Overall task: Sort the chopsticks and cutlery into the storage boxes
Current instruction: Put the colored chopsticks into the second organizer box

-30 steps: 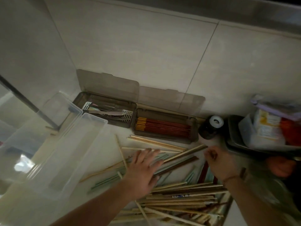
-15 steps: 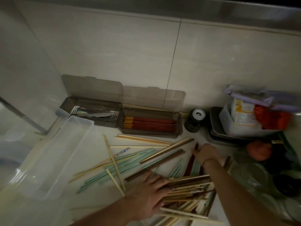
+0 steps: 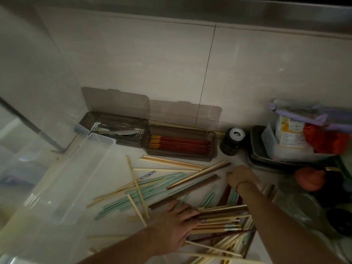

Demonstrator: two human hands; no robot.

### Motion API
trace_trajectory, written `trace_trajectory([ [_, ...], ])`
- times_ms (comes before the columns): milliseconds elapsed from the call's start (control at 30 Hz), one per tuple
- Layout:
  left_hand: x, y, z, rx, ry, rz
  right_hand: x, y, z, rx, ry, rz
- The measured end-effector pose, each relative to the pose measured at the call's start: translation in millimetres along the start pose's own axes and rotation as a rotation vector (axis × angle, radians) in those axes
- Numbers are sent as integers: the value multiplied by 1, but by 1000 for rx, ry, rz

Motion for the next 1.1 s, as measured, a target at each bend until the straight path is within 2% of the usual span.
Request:
trace_trajectory([
  [167, -1, -4, 3, -12, 10, -5, 7, -20, -10, 372, -20, -133],
  [267, -3, -4, 5, -20, 5, -5, -1, -47, -5, 539, -143, -243],
  [367, -3, 1, 9, -67, -14, -15, -21, -69, 5, 584, -306, -349],
  [433, 1, -7, 13, -178, -70, -80, -46, -84, 14, 583, -456, -454],
  [500, 13, -30, 18, -301, -172, -253, -70, -97, 22, 656, -591, -518],
  [567, 28, -59, 25, -345, -257, -434, -86, -102, 28, 942, -618, -419],
  [633, 40, -84, 34, -296, -274, -537, -95, -97, 36, 1265, -555, -199],
  [667, 43, -93, 41, -251, -265, -592, -98, -94, 40, 1344, -528, -110],
  [767, 42, -106, 64, -116, -251, -733, -96, -77, 44, 1428, -487, 38],
  [867, 35, -109, 84, -8, -250, -795, -89, -58, 47, 1474, -426, 147],
  [1100, 43, -115, 126, 127, -222, -678, -66, -32, 59, 1372, -341, 307],
])
Point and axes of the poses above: each hand's wrist, its own x-axis towards the middle knuckle, its own y-axis out of the palm, z = x × y, the point moved 3 cm from there along x, towards the middle knuckle, and after that the axes turned 4 degrees about z, right-handed, at the moved point
